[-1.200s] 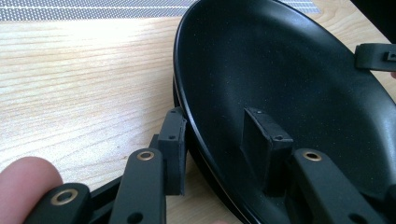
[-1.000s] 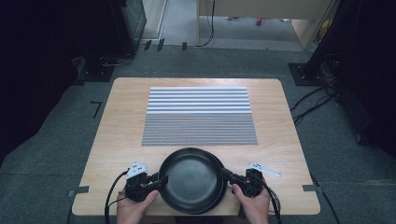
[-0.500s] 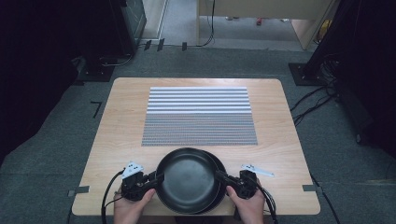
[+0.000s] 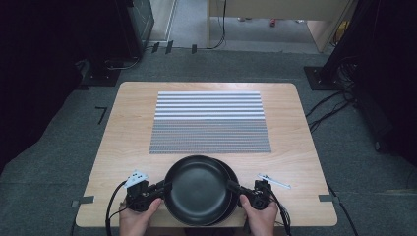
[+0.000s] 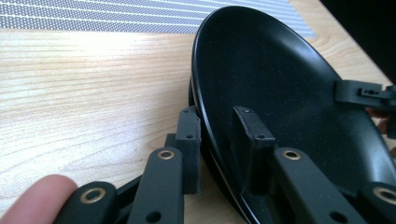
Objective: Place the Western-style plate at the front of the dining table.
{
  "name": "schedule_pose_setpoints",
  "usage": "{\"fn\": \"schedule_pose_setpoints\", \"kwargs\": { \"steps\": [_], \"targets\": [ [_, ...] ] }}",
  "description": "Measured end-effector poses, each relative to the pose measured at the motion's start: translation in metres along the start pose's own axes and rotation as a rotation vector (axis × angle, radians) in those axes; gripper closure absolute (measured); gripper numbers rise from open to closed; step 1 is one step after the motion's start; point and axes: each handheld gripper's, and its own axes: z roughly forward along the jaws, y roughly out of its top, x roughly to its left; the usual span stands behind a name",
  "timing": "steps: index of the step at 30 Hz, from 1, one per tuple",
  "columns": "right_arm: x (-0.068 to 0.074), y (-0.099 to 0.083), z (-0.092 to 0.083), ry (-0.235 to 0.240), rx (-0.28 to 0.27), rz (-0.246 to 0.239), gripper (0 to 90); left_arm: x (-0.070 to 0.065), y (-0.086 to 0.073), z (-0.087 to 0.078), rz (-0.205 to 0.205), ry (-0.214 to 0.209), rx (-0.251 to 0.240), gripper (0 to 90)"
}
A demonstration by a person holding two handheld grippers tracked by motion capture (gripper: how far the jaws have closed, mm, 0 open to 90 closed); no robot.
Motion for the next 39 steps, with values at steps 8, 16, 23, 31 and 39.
{"fn": "schedule_pose_setpoints", "kwargs": {
  "steps": [8,16,23,31,39],
  "targets": [
    [0.000,0.001,-0.005,0.016,-0.048,0.021,86.5,0.000,0.001,0.001,-0.024,-0.026,-0.002,76.2],
    [-0.002,0.001,-0.005,0.020,-0.039,0.038,86.5,0.002,0.002,0.003,-0.061,-0.037,0.005,77.5],
    [-0.001,0.004,-0.005,0.026,-0.039,0.031,86.5,0.003,0.004,0.002,-0.065,-0.037,0.009,77.8],
    [0.003,0.009,-0.006,0.029,-0.039,0.027,86.3,0.001,0.008,0.002,-0.071,-0.034,0.000,78.0],
    [0.009,0.021,-0.005,0.039,-0.050,0.031,86.4,-0.002,0.024,0.000,-0.071,-0.029,-0.034,78.4]
  ]
}}
